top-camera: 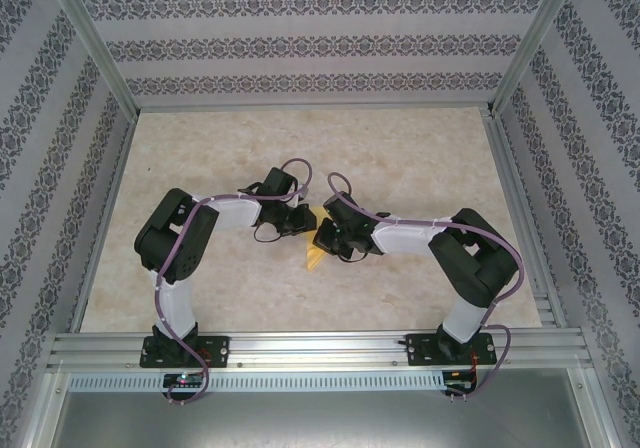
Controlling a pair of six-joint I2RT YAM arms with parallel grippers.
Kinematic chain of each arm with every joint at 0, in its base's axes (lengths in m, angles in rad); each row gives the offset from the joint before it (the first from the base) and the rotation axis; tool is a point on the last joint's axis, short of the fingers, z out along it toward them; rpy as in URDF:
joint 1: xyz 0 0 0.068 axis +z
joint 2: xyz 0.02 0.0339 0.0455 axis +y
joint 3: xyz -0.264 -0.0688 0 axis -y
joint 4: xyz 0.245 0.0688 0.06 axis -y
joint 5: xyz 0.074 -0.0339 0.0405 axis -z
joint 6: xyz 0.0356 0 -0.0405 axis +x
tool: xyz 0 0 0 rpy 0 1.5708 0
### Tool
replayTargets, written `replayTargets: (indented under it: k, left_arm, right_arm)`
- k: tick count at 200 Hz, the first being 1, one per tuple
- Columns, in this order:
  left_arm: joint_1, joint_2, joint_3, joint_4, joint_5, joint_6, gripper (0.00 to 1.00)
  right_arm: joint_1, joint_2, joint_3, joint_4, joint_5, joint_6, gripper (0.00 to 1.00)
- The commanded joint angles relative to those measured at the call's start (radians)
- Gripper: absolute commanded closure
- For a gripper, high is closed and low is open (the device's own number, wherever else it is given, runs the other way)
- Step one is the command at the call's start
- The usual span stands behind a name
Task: Fold a paper plane with a square sheet of paper (pick it up from the middle)
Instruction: Third fold the triangle at the center of the table.
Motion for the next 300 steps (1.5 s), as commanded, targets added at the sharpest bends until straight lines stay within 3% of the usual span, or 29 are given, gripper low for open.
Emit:
replayTargets:
  k: [1,249,300]
  left_arm:
    - [0.007,-0.003,0.01,-0.024,0.006,0.027,0.86]
    - [0.007,-0.021,0.003,-0.028,0.0,0.024,0.86]
    - [0.057,-0.113,0.001,-0.025,-0.069,-0.038,0.77]
  right_arm:
    - [-0.008,0.019,0.025,0.0,0.005,-0.016,0.98]
    - [-0.016,0.055,0.024,-0.011,0.034,0.001,0.97]
    - [-0.016,0.061,0.024,-0.023,0.038,0.001,0.92]
